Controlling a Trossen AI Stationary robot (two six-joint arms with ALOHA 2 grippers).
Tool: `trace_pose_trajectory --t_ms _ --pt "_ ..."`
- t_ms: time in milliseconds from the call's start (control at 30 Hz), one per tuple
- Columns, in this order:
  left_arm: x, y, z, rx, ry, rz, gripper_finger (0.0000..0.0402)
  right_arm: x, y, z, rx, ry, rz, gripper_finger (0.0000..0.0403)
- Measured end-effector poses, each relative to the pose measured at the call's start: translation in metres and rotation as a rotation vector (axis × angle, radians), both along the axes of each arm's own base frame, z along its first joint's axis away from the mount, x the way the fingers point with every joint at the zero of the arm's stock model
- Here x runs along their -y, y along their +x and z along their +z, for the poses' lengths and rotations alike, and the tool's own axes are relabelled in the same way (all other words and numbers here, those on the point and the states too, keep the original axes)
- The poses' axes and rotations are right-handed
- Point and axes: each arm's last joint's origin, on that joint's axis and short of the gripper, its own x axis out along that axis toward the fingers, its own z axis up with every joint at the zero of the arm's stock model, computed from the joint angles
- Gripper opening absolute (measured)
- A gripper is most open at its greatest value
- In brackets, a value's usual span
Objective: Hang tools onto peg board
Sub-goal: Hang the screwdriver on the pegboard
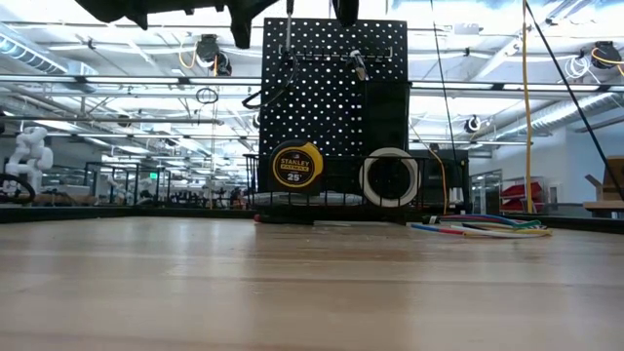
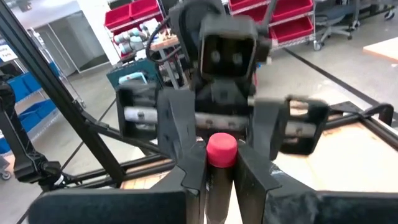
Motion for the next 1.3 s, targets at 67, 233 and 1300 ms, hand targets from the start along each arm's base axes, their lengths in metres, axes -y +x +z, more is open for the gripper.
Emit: trace_pose_trajectory --t_ms 67,233,1300 --pt "0.000 0.000 0.002 0.023 0.003 0.000 0.0175 0.000 0.000 0.000 0.000 0.001 0.000 0.0045" --pt "0.000 0.000 0.002 0.018 0.002 0.000 0.0175 0.000 0.000 0.002 0.019 0.000 0.000 0.0045" --pt "0.000 0.001 -0.001 0.000 -0.003 -0.006 0.0161 -0.004 0.013 -0.008 0.028 0.053 0.006 0.0045"
